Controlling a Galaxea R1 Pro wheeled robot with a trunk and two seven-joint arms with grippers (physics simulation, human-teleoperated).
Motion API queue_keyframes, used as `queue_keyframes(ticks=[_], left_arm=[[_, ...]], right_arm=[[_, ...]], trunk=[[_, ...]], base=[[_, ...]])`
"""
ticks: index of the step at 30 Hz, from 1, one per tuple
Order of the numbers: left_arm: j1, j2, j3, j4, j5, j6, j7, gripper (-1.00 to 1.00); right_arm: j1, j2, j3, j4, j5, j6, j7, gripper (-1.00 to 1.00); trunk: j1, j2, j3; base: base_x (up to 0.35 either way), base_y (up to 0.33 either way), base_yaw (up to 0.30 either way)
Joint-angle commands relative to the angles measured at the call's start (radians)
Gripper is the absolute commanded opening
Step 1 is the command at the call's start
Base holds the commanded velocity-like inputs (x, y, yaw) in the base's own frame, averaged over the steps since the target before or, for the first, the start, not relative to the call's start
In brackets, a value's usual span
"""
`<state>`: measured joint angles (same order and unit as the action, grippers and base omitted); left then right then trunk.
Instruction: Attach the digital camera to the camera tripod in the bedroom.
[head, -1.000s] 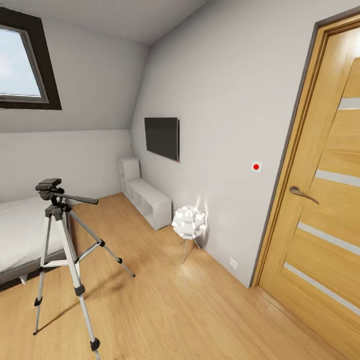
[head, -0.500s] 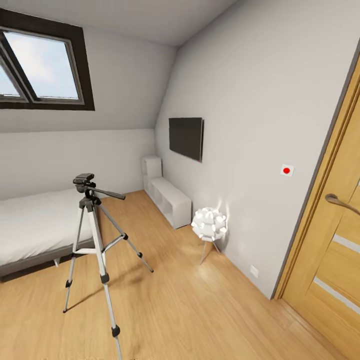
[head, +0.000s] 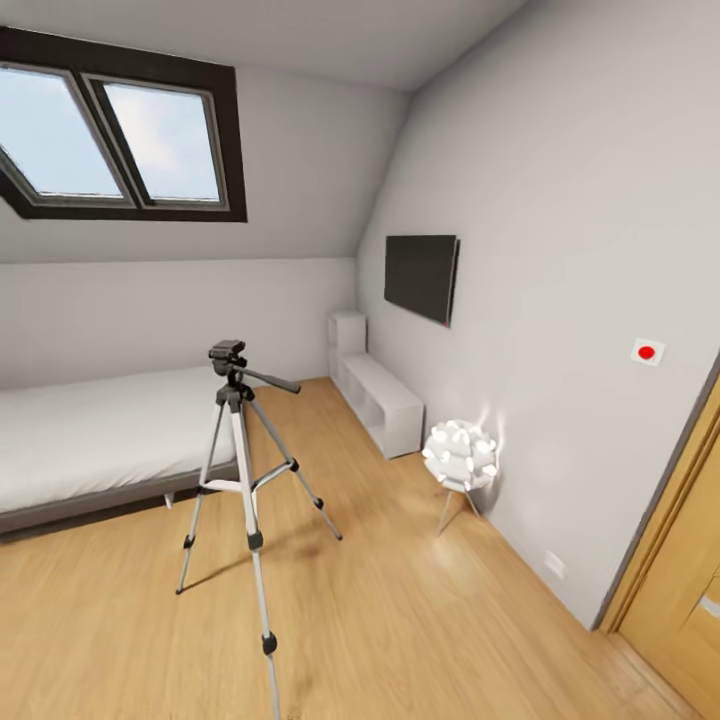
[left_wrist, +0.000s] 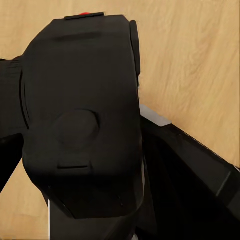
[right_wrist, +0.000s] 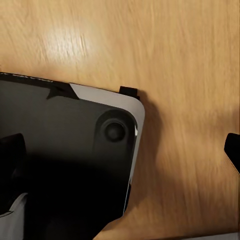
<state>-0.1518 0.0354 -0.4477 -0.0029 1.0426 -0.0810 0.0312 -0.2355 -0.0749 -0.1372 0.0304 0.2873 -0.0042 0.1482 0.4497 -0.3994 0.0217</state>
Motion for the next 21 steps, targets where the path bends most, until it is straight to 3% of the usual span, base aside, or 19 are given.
queue_keyframes(ticks=[1,21], left_arm=[[0.0,0.0,-0.008,0.0,0.004,-0.002,0.003,-1.0],[0.0,0.0,-0.008,0.0,0.004,-0.002,0.003,-1.0]], right_arm=[[-0.001,0.0,-0.009,0.002,0.009,0.0,0.002,1.0],[-0.001,0.0,-0.009,0.002,0.007,0.001,0.003,1.0]], trunk=[[0.0,-0.001,0.0],[0.0,-0.001,0.0]], base=[[0.0,0.0,0.3],[0.0,0.0,0.3]])
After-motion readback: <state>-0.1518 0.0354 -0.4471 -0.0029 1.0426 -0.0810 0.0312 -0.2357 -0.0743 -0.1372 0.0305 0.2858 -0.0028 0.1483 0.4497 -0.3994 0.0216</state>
